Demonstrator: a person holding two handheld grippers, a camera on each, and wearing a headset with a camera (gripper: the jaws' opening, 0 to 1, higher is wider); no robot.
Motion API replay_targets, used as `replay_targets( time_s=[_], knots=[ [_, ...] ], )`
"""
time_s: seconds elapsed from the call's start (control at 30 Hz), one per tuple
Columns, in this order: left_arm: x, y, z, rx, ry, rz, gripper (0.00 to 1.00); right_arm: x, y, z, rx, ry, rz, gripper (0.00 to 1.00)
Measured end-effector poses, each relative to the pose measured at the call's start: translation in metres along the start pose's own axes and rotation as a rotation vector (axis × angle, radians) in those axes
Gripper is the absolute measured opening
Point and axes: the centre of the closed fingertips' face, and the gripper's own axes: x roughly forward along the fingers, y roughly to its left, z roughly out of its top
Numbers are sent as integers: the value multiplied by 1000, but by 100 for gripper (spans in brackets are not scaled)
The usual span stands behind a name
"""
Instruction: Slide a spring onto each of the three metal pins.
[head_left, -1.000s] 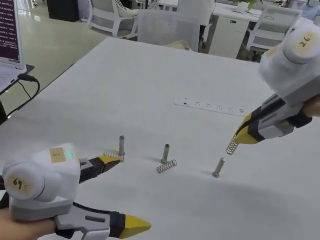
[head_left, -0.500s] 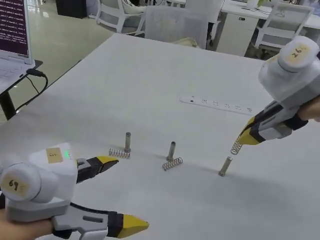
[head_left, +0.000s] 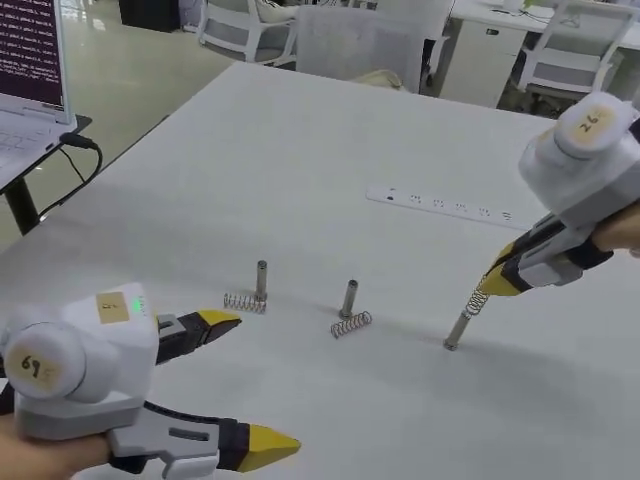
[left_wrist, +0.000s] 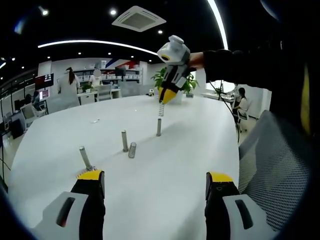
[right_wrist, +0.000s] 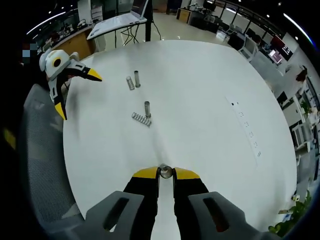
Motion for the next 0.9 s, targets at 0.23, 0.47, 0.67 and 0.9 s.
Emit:
replay_targets(
  time_s=[0.23,0.47,0.67,0.9],
  knots=[
    [0,0,0,-3,0,-1,79,5,1,0,-1,9,8,8],
    [0,0,-2,-5,4,-3,78,8,0,-2,-5,21,7,8],
    [0,-1,-2,-4,5,-6,76,11,-1,-4,-4,26,11,8],
    [0,-1,-2,-5,6,-6,75,19,-1,-7,4,31,20,8]
  ],
)
